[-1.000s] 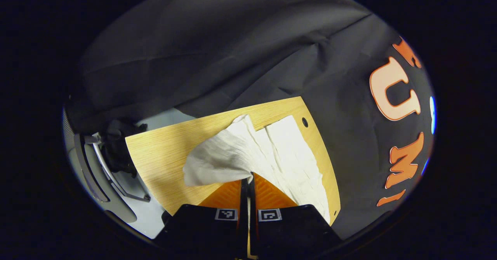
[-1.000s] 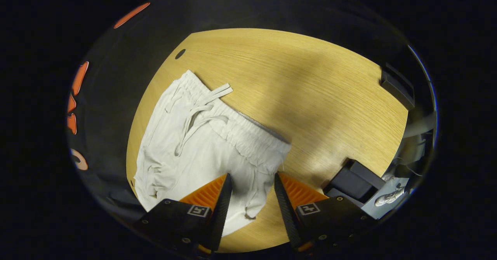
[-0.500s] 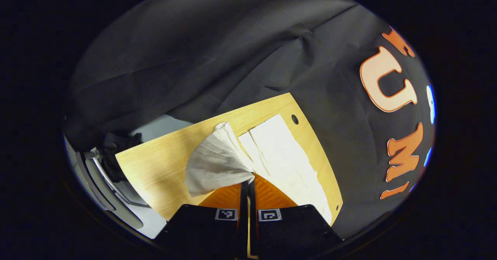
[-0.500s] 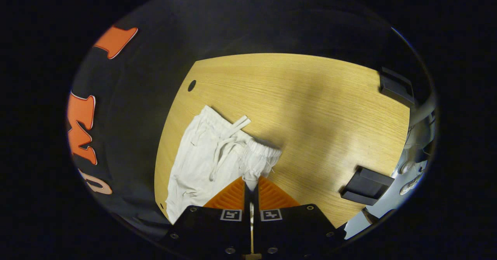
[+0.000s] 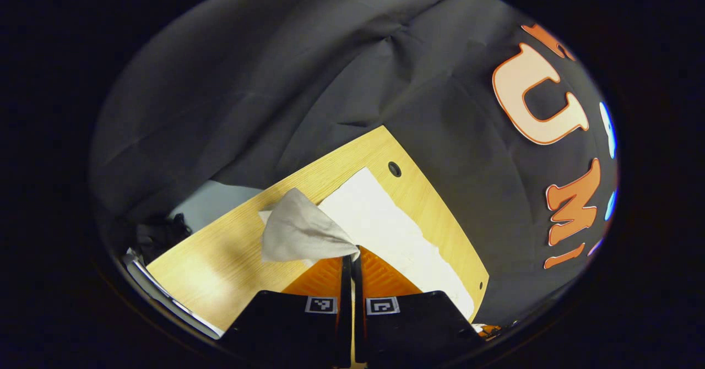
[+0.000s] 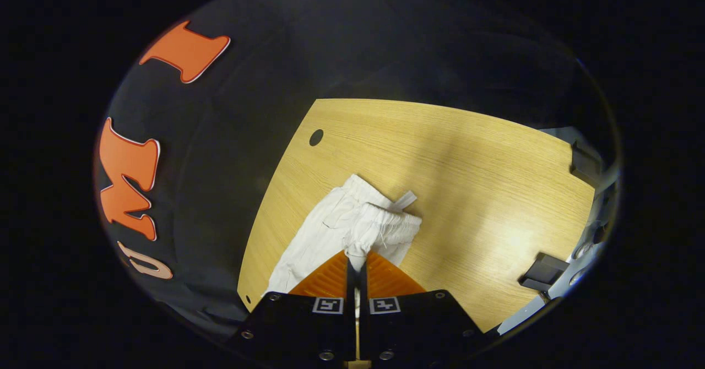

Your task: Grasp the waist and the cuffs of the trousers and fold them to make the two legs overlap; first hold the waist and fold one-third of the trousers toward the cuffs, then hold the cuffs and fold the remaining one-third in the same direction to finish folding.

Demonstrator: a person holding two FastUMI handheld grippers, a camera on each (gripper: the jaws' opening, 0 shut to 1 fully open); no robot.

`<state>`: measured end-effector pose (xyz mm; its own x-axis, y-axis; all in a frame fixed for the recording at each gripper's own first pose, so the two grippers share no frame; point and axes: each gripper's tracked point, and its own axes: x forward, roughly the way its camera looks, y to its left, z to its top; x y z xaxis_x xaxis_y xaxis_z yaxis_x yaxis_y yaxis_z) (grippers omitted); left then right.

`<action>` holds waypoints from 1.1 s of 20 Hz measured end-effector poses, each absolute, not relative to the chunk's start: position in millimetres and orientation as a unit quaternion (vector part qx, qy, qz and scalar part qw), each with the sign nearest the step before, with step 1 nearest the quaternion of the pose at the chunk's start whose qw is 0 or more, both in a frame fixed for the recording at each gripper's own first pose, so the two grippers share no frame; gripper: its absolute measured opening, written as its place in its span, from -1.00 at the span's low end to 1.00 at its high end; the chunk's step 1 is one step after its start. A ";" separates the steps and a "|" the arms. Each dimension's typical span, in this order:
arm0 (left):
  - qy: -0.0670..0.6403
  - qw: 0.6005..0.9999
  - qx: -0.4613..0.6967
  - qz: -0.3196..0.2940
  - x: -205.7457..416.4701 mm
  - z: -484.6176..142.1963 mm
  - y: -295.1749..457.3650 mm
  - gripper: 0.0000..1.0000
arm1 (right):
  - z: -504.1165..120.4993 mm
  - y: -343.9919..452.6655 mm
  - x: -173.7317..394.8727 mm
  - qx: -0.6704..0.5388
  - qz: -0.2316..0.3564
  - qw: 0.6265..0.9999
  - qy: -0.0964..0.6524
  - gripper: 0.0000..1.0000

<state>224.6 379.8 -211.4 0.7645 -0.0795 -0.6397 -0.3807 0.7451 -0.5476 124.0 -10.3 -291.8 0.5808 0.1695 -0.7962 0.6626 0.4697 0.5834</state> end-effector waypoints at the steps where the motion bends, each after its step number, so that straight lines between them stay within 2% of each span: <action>1: 0.337 0.873 -0.343 0.080 234.0 -210.5 379.8 -0.89 | -287.8 -9.4 129.2 0.486 -0.167 0.745 0.425 -0.94; 10: 0.378 0.873 -0.307 0.021 320.8 -210.0 365.4 -0.88 | -263.5 -4.1 191.8 0.493 -0.177 0.748 0.407 -0.94; 18: 0.405 0.876 -0.260 0.040 382.4 -226.5 353.4 -0.89 | -279.0 9.2 256.9 0.516 -0.152 0.730 0.422 -0.94; 21: 0.389 0.886 -0.251 0.033 396.0 -215.5 345.6 -0.84 | -281.0 11.3 279.8 0.537 -0.137 0.727 0.405 -0.94; 22: 0.378 0.893 -0.242 0.033 403.3 -213.3 343.0 -0.79 | -276.5 12.2 285.5 0.544 -0.128 0.731 0.392 -0.87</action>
